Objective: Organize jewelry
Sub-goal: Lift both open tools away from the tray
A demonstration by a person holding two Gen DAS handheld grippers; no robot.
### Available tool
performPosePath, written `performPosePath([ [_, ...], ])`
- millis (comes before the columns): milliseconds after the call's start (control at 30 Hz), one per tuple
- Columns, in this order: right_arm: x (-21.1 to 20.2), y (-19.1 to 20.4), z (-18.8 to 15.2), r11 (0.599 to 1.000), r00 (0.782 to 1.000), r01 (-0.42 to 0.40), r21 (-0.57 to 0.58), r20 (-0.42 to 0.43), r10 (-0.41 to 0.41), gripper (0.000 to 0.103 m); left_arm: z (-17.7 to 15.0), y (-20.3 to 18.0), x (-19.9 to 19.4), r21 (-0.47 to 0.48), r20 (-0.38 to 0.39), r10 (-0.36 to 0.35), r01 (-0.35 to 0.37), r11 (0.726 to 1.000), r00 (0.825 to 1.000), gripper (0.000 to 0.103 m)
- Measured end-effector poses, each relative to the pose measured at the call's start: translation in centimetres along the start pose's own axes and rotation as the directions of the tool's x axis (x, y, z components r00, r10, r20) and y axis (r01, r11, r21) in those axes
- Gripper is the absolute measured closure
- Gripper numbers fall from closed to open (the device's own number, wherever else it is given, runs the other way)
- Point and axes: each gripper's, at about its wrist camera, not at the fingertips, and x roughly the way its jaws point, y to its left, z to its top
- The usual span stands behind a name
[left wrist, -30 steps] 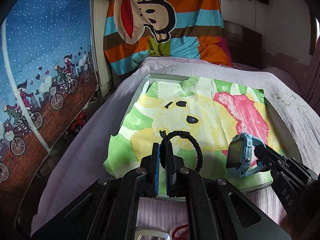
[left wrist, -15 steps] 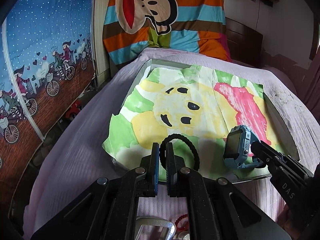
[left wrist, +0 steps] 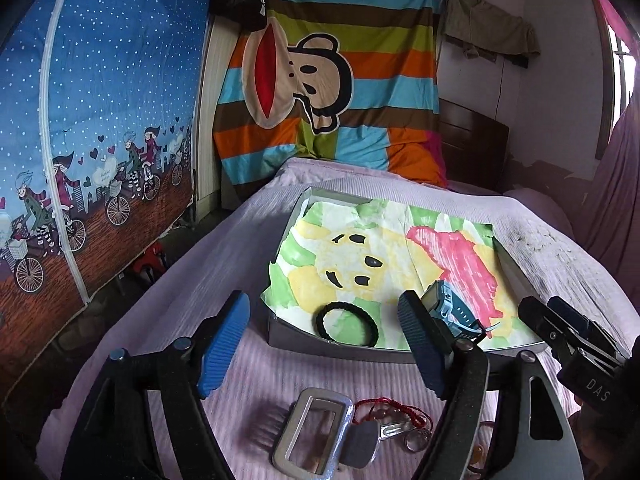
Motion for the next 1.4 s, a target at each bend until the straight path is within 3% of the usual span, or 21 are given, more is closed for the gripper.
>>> performPosePath([
  [67, -1.3, 0.2, -0.3, 1.0, 1.0, -0.001, -0.003, 0.031, 0.001, 0.002, -0.2, 0.1, -1.3, -0.015, 0.026, -0.009, 0.009, 1.0, 1.0, 0.018],
  [100, -1.9, 0.2, -0.4, 1.0, 0.999, -0.003, -0.002, 0.044, 0.003, 0.0, -0.2, 0.2, -1.9, -0.022, 0.037, -0.014, 0.014, 1.0, 0.999, 0.016],
  [200, -3.7, 0.6, -0.9, 1.0, 0.997, -0.005, -0.008, 0.072, 0.005, 0.0, -0.5, 0.6, -3.6, -0.029, 0.065, -0.016, 0.018, 0.999, 0.998, 0.009],
  [767, -11.1, 2.9, -4.6, 0.998, 0.992, 0.022, -0.064, 0.125, -0.014, 0.0, -4.4, 0.9, -11.4, 0.061, 0.167, -0.062, 0.052, 0.997, 0.984, 0.003],
  [1100, -11.0, 4.0, -6.0, 0.993, 0.997, 0.028, -0.115, 0.079, -0.019, 0.0, -6.0, 1.2, -11.8, 0.118, 0.126, -0.062, 0.047, 0.992, 0.99, 0.003],
  [1400, -8.5, 3.9, -7.2, 0.991, 0.999, 0.023, -0.131, -0.034, -0.028, 0.0, -7.1, 2.2, -8.8, 0.161, 0.005, -0.042, 0.04, 0.986, 0.999, 0.003],
])
